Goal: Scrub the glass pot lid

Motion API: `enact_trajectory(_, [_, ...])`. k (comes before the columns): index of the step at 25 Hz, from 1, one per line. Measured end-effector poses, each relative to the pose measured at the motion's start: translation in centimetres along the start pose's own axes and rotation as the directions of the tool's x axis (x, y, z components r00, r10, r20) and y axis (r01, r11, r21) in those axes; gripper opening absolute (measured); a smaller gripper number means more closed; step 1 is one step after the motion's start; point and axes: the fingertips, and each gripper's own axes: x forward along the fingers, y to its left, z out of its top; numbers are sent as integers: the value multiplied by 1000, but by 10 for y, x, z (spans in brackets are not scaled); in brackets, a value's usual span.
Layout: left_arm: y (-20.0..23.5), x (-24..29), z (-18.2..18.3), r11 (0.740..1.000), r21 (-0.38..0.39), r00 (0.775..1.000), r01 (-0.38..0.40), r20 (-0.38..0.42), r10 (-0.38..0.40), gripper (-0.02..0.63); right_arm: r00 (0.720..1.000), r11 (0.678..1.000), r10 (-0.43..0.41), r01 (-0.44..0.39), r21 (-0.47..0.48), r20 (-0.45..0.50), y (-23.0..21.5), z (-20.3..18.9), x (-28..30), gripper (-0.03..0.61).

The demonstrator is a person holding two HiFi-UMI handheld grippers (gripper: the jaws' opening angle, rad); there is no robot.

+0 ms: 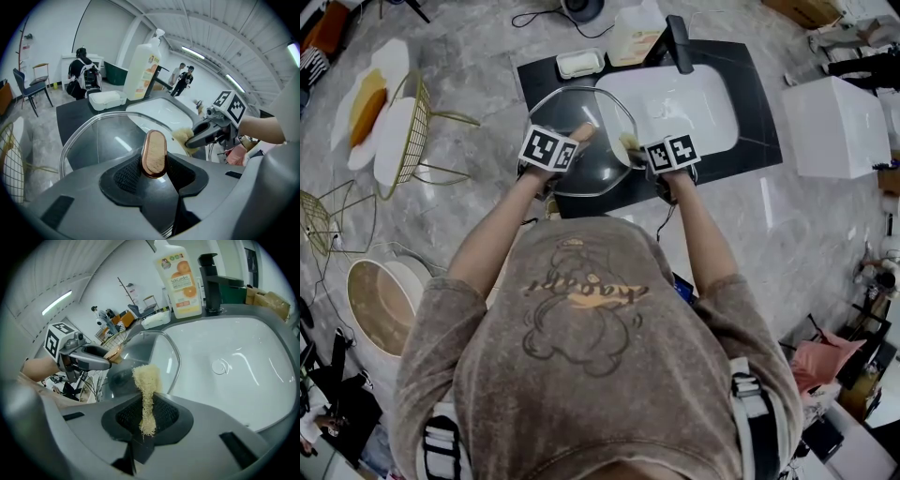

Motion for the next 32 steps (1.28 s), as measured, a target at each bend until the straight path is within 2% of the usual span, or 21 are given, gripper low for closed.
enact_trajectory(14, [0, 1, -1, 1000, 6, 1000, 6, -12, -6, 181, 997, 995, -68, 69, 66, -23, -35, 41, 6, 48])
enact_trajectory(32, [2, 4, -1, 1000, 14, 1000, 14, -8, -14, 181, 976, 985, -172, 168, -47, -135, -50, 102, 30, 48])
